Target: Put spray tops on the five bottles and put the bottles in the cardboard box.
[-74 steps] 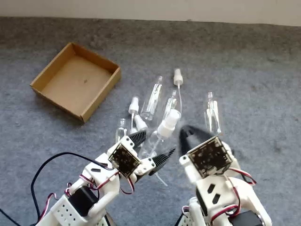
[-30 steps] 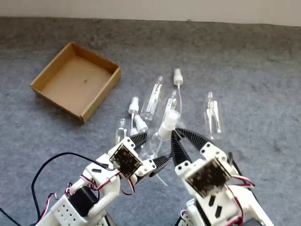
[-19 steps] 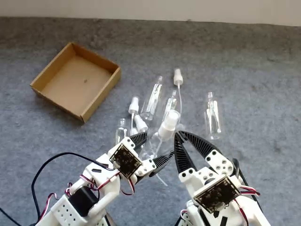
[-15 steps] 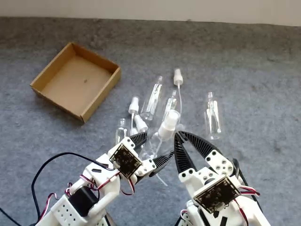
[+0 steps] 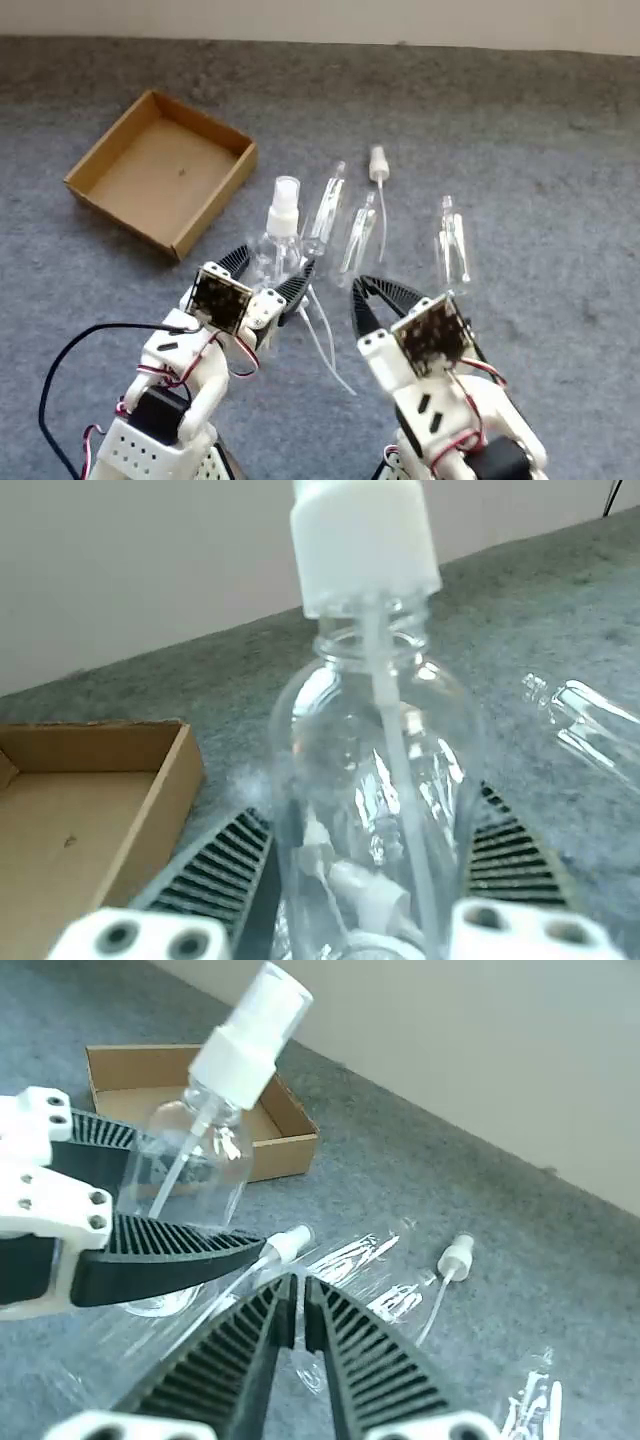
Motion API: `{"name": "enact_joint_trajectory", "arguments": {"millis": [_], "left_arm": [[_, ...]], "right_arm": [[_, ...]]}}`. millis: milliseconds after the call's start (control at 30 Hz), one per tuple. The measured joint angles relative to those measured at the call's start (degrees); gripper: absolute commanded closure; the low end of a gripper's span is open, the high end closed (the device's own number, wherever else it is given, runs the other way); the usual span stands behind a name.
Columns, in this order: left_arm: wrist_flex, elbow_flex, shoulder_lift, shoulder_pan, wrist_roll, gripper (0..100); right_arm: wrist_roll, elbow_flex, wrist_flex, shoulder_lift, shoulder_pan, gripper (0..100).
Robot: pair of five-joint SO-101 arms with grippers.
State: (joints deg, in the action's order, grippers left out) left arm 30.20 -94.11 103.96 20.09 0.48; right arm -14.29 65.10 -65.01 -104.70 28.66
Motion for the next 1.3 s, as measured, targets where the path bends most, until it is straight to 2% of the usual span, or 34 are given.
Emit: {"name": "enact_joint_trajectory", "arguments": {"millis": [67, 233, 433, 667, 933, 1133, 1300], "left_arm": [[0.00, 2.73, 0.00, -0.18, 0.00, 87], [0.00, 9.14, 0.09, -0.62, 0.00, 87], [0.00, 13.36, -0.26, -0.53, 0.00, 87], [-0.44, 20.66, -16.09, -0.62, 0.00, 87], [-19.25, 22.95, -34.11, -0.79, 0.00, 87], [-33.67, 22.95, -46.51, -0.79, 0.00, 87], [-47.91, 22.95, -57.49, -0.70, 0.00, 87]], "right_arm": [[2.46, 3.60, 2.81, 0.00, 0.00, 98.8], [2.64, 12.31, 10.11, 0.00, 0.00, 98.8], [2.64, 22.51, 23.56, 0.00, 0.09, 98.8], [2.64, 29.01, 27.78, 0.00, 0.09, 98.8], [2.81, 29.19, 27.78, 0.00, 0.09, 98.8], [14.07, 29.19, 29.01, 0.00, 0.09, 98.8], [15.82, 29.19, 29.36, 0.00, 0.09, 98.8]]}}
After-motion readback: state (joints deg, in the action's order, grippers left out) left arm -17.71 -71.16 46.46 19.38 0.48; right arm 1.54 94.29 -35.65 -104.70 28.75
